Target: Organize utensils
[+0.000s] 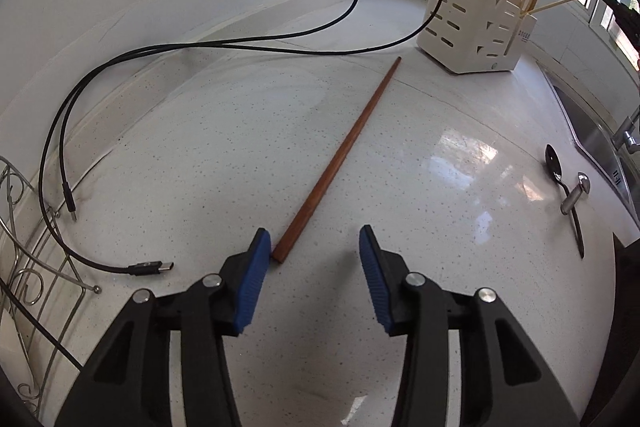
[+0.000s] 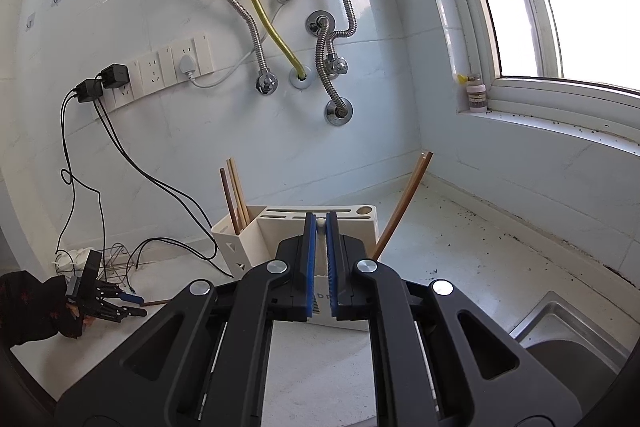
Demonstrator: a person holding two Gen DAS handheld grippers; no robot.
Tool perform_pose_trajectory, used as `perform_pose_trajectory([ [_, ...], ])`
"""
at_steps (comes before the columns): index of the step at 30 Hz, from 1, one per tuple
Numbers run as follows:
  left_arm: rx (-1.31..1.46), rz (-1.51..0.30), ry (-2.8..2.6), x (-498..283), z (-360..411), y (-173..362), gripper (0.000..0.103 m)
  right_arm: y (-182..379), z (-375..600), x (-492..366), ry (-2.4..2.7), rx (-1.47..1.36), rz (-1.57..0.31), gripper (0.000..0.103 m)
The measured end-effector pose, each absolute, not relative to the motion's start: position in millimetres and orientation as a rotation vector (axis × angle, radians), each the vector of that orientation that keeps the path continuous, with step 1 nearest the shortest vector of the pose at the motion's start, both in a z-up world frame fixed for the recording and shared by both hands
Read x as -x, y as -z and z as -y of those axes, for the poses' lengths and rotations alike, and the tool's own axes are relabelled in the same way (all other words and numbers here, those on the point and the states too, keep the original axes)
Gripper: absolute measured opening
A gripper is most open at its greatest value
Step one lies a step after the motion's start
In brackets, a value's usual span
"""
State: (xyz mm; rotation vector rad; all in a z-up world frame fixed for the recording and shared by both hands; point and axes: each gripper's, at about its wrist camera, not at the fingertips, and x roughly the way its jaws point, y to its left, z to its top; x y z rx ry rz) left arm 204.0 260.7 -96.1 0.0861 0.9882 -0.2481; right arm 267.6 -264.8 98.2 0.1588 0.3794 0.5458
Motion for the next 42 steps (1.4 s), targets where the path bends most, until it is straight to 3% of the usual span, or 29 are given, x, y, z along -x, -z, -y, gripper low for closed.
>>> perform_pose_trajectory([
  [12,-0.113,-0.944,0.286,-196,-259,98,0.010,-100,264,-264,-0.552,-0.152,-0.383,0.005],
  [17,-0.091,-0.892,0.265,-187,-249,87,0.008,-100,263,-263,-0.550,-0.148,-0.383,0.005],
  [26,-0.033,-0.691,0.168,-160,-218,10,0.007,-107,265,-261,-0.552,-0.158,-0.356,0.005],
  [42,0.015,-0.535,0.010,-187,-181,-67,0.007,-115,279,-264,-0.500,-0.167,-0.336,0.005],
])
